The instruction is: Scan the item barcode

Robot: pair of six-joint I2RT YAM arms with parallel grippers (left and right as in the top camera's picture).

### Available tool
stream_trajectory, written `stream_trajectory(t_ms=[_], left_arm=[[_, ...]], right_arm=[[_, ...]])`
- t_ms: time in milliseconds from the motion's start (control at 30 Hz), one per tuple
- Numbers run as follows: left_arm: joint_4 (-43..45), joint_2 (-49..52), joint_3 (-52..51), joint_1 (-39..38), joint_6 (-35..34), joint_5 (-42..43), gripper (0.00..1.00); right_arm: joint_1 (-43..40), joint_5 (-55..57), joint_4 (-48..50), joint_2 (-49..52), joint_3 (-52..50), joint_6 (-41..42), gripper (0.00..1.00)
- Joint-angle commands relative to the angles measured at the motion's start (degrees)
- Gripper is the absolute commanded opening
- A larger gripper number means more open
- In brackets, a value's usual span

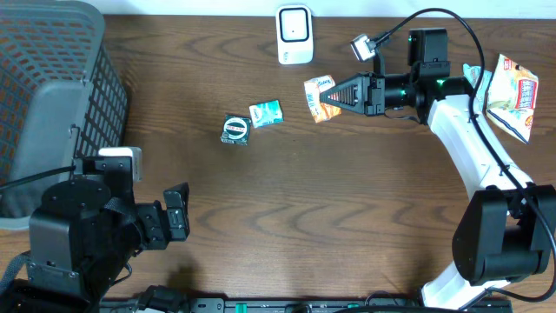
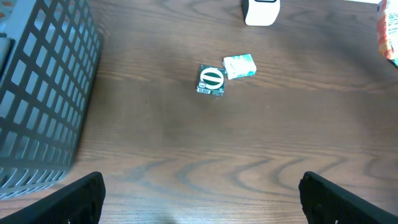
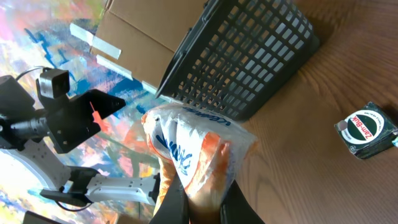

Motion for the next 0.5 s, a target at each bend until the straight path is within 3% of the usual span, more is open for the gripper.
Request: stream_trajectory(t_ms=[0, 467], left_arm=[[0.0, 0.0, 0.5, 0.2, -0.7, -0.1, 0.98], [-0.1, 0.0, 0.5, 0.2, -0.7, -0.1, 0.98]], right_arm=[[0.4, -1.4, -0.3, -0.1, -0.1, -0.9, 0.01], [1.4, -1.4, -0.4, -0.1, -0.1, -0.9, 0.01]])
